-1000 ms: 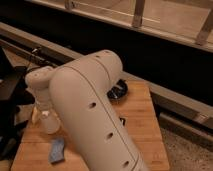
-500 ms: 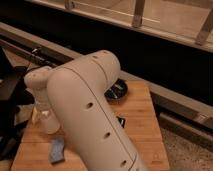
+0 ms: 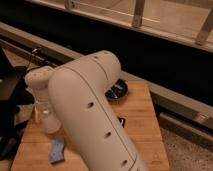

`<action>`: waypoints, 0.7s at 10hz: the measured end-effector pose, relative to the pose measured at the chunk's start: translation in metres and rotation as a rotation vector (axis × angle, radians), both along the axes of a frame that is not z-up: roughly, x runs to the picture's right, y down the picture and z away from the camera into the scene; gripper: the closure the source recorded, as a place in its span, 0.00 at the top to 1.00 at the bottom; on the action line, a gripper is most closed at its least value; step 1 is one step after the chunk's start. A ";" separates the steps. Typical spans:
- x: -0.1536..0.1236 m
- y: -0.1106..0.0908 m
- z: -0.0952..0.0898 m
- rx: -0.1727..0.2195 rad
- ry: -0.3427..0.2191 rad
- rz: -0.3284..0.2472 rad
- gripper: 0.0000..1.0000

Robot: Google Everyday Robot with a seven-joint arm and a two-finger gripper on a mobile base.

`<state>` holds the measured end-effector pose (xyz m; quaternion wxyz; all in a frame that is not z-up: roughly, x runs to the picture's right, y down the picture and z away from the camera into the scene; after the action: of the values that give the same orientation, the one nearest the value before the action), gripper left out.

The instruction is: Place the ceramic cup over the eraser

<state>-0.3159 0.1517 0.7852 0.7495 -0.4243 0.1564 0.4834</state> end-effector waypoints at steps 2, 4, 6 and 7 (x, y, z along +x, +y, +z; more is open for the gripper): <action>-0.002 0.000 -0.001 0.002 -0.004 -0.002 0.24; -0.001 -0.008 -0.008 0.026 0.017 -0.023 0.05; 0.001 -0.030 -0.027 0.071 0.037 -0.062 0.00; 0.007 -0.048 -0.038 0.095 0.049 -0.077 0.00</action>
<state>-0.3093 0.1034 0.7474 0.7828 -0.3700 0.1681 0.4713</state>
